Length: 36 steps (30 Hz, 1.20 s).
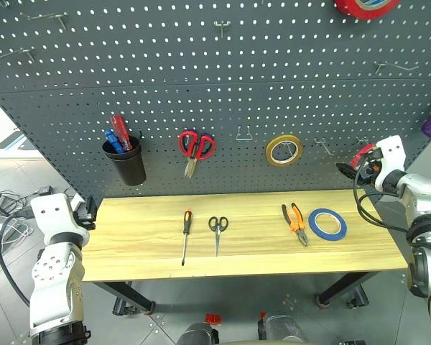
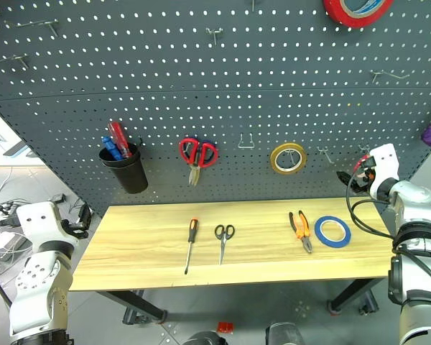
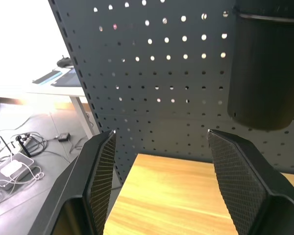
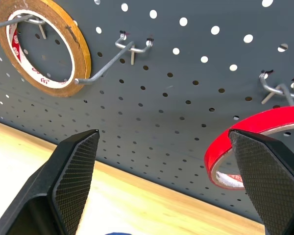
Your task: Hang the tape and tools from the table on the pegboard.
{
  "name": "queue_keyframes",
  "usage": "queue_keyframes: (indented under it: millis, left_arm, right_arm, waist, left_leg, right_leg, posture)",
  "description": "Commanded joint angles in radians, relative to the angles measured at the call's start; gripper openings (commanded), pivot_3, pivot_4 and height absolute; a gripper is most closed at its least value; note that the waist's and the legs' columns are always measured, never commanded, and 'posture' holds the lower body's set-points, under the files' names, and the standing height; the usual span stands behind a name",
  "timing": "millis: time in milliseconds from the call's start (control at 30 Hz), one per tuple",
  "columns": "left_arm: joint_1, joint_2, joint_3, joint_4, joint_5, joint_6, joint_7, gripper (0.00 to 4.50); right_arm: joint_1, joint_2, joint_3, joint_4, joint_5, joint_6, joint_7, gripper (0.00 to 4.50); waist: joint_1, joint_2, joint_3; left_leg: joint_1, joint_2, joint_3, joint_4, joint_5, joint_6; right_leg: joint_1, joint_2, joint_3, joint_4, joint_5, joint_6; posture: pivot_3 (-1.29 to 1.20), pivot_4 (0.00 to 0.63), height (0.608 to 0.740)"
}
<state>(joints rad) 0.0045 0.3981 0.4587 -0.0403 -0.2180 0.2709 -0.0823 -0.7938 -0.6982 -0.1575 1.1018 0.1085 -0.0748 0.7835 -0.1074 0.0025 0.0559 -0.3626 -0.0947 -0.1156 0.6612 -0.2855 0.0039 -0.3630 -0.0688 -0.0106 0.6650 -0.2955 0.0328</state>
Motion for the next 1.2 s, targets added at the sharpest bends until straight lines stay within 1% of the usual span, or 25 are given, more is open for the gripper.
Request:
queue_keyframes:
  millis: [33,233,400,667,967,1200]
  left_arm:
    - [-0.018,0.019,0.003,-0.018,0.004,-0.021,-0.015,3.13]
    - [-0.021,0.014,0.012,-0.013,0.007,-0.025,-0.014,3.13]
    - [-0.008,0.021,0.014,-0.013,0.036,-0.03,0.004,3.13]
    - [-0.007,0.003,0.036,-0.041,0.016,-0.074,0.009,3.13]
    - [-0.001,0.015,0.046,-0.037,0.047,-0.042,0.067,3.13]
    - [0.024,0.008,0.064,-0.062,0.018,0.007,0.069,3.13]
  right_arm:
    - [-0.032,-0.015,-0.018,-0.009,0.006,-0.021,-0.006,4.5]
    - [-0.03,-0.012,-0.017,-0.008,0.006,-0.023,-0.005,4.5]
    - [-0.03,-0.008,-0.016,-0.013,0.007,-0.019,-0.004,4.5]
    - [-0.038,0.006,-0.026,-0.007,0.013,-0.014,-0.019,4.5]
    - [-0.036,0.011,-0.012,-0.002,-0.014,-0.035,-0.051,4.5]
    - [-0.023,0.01,-0.011,-0.002,-0.022,-0.047,-0.082,4.5]
  waist:
    - [-0.001,0.0,0.0]
    - [-0.002,0.0,0.0]
    - [-0.002,0.0,0.0]
    - [-0.002,0.0,0.0]
    - [-0.002,0.0,0.0]
    - [-0.002,0.0,0.0]
  left_leg:
    - [0.0,0.0,0.0,0.0,0.0,0.0]
    - [0.0,0.0,0.001,0.0,0.0,0.0]
    - [0.0,0.0,0.002,0.0,0.0,0.0]
    - [0.0,0.001,0.002,0.0,0.0,0.0]
    - [0.0,0.001,0.003,0.0,0.0,0.0]
    - [0.0,0.001,0.003,0.0,0.0,0.001]
  right_leg:
    - [0.0,0.0,0.0,0.0,0.0,0.0]
    - [-0.001,0.0,0.001,0.0,0.0,0.0]
    - [-0.001,0.0,0.001,0.0,0.001,0.0]
    - [-0.001,0.0,0.001,0.0,0.001,0.0]
    - [-0.001,0.0,0.002,0.0,0.001,0.0]
    - [-0.002,0.0,0.002,0.001,0.001,0.0]
  posture:
    - [-0.16,0.017,0.74]
    - [-0.16,0.017,0.74]
    - [-0.16,0.019,0.74]
    - [-0.15,0.018,0.74]
    - [-0.15,0.018,0.74]
    - [-0.14,0.024,0.74]
